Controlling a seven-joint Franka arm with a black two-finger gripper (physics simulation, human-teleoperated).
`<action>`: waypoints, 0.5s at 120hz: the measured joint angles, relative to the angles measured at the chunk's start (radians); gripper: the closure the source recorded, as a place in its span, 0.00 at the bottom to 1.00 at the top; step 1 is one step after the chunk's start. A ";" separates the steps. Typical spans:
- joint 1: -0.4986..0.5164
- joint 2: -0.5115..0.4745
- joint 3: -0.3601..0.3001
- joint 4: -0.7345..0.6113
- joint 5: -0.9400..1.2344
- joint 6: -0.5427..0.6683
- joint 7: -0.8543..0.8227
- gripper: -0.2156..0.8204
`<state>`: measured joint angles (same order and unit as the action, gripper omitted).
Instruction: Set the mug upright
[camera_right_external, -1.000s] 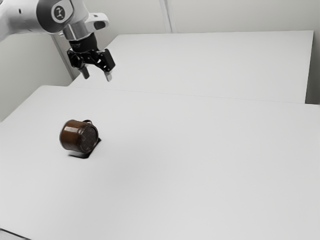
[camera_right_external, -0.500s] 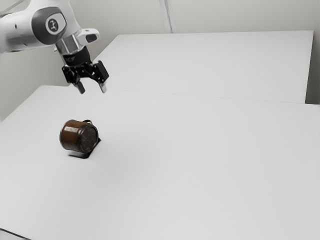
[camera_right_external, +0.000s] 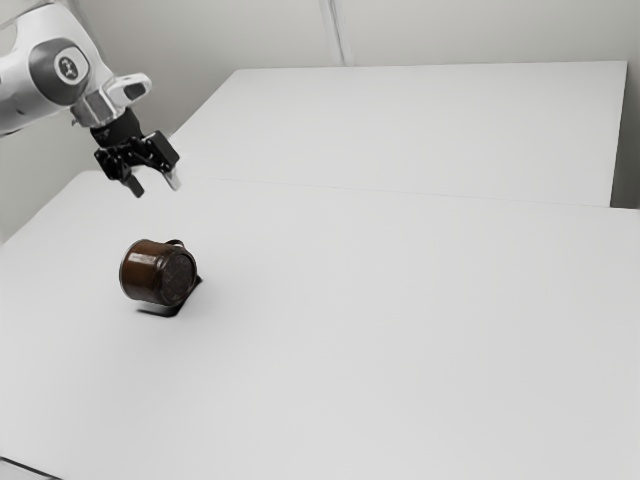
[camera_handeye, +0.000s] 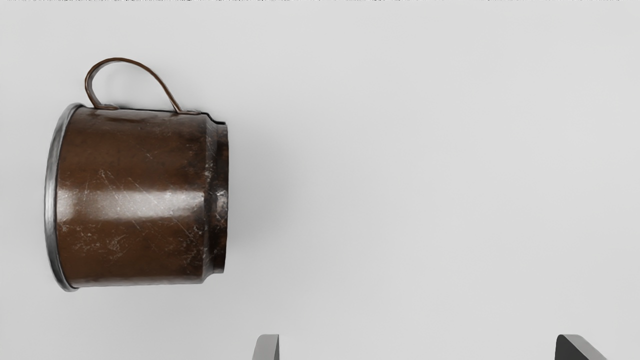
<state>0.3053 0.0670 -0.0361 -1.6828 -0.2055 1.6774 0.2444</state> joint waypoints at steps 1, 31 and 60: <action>0.004 0.003 0.000 0.000 -0.002 0.001 0.005 0.21; 0.100 0.086 -0.001 0.012 -0.087 0.023 0.154 0.21; 0.194 0.149 0.000 0.033 -0.162 0.031 0.295 0.21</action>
<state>0.4997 0.2158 -0.0364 -1.6499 -0.3672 1.7084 0.5391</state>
